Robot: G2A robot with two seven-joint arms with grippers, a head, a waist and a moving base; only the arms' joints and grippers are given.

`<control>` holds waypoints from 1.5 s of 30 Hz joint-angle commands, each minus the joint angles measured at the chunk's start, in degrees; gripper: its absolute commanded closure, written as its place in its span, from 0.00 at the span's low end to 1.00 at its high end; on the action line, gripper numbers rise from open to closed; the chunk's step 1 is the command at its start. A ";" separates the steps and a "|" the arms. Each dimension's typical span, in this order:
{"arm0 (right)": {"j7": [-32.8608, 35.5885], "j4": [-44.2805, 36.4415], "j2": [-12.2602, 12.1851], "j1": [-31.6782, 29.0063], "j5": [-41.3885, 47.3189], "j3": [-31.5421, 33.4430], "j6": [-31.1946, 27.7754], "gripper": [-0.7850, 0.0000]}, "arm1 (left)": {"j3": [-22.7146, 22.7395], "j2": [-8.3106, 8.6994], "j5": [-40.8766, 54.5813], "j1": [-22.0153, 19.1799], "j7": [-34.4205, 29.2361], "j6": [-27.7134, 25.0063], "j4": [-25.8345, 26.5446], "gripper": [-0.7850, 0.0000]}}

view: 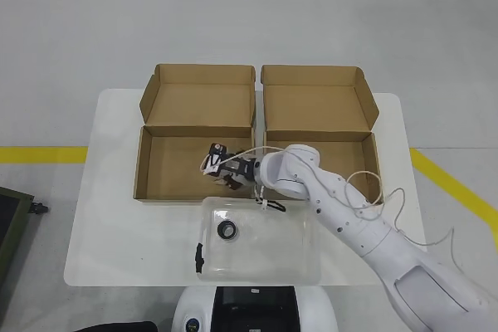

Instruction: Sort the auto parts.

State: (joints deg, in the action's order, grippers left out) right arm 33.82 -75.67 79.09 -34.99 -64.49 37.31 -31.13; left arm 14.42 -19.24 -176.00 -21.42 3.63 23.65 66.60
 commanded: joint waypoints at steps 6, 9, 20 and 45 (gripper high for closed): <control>0.53 -13.13 -1.81 -4.69 0.05 4.33 -2.45 0.24 | 0.00 0.00 0.00 0.00 0.00 0.00 0.00 0.00; 1.13 -19.39 -3.06 -8.37 0.39 7.16 -4.37 0.25 | 0.00 0.00 0.00 0.00 0.00 0.00 0.00 0.00; -0.80 -35.13 -7.33 -24.12 -3.40 13.63 -16.80 0.05 | 0.00 0.00 0.00 0.00 0.00 0.00 0.00 0.00; -13.89 -24.07 -8.45 -28.78 -20.58 10.05 -16.33 0.13 | 0.00 0.00 0.00 0.00 0.00 0.00 0.00 0.00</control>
State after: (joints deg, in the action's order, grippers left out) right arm 20.08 -100.29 70.62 -63.88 -84.97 47.48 -47.67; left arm 14.42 -19.24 -176.00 -21.42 3.63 23.65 66.60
